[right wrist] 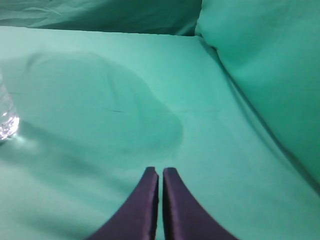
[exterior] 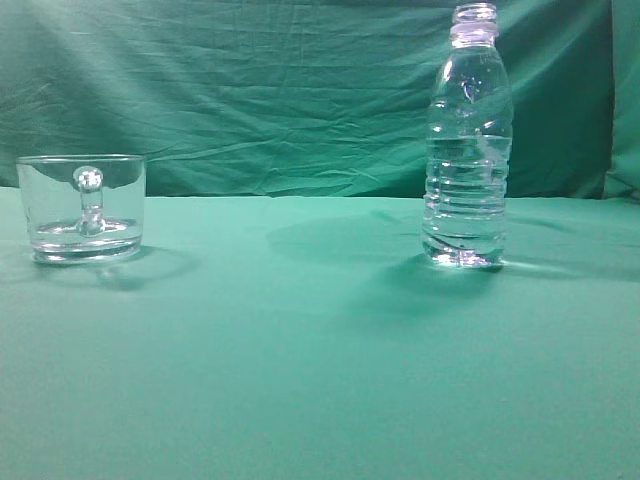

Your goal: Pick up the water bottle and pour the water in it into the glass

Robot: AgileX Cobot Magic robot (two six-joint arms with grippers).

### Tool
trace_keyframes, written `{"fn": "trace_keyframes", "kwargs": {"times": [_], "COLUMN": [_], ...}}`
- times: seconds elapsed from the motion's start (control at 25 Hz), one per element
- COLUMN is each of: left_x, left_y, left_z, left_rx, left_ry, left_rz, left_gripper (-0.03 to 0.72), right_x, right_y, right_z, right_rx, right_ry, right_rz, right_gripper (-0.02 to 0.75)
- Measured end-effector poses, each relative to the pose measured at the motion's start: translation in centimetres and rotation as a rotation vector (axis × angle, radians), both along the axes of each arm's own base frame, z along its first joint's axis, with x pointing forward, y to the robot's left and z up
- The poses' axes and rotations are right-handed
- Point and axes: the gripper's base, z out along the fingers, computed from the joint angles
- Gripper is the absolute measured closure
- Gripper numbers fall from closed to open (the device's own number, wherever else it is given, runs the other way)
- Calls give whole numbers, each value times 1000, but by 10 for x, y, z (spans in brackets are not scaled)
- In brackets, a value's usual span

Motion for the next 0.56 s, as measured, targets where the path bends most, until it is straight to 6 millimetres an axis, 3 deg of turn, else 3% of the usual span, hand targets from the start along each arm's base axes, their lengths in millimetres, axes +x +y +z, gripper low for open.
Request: {"fn": "trace_keyframes", "kwargs": {"times": [0.56], "left_x": [0], "left_y": [0], "left_z": [0], "left_rx": [0], "left_ry": [0], "left_rz": [0], "left_gripper": [688], "right_x": [0], "right_y": [0], "right_z": [0], "right_rx": [4], "right_ry": [1], "right_rz": [0], "right_gripper": [738]}}
